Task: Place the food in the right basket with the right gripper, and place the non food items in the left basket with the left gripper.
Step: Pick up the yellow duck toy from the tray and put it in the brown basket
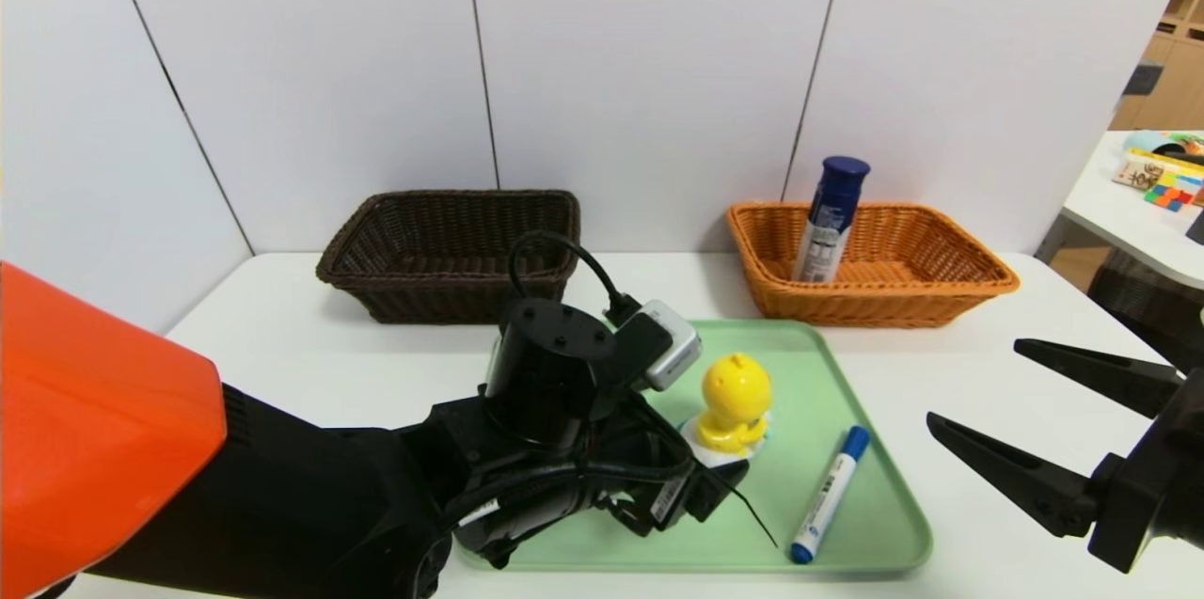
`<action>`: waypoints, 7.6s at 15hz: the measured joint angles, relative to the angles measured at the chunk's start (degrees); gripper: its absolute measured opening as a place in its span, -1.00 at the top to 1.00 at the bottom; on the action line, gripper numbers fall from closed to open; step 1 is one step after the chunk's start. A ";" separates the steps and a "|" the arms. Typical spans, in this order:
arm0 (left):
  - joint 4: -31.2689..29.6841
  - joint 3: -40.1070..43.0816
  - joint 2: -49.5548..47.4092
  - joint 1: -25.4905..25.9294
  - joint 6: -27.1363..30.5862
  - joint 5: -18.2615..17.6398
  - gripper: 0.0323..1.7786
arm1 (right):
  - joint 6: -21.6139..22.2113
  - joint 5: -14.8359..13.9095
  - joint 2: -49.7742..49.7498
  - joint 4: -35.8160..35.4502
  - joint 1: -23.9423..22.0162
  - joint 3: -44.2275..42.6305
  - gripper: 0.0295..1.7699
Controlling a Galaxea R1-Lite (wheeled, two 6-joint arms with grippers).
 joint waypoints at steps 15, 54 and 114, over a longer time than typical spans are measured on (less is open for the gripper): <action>12.40 -15.19 7.17 -0.30 1.49 -0.12 -0.90 | -0.09 0.10 -0.02 -0.01 0.74 0.26 -0.91; 14.49 -20.54 8.59 -0.85 1.40 0.22 0.17 | -0.87 0.10 0.34 -0.01 1.44 1.30 -0.91; 59.67 -53.04 10.61 42.56 9.36 -3.07 0.18 | -2.46 -1.05 -0.52 1.15 2.15 1.30 -0.91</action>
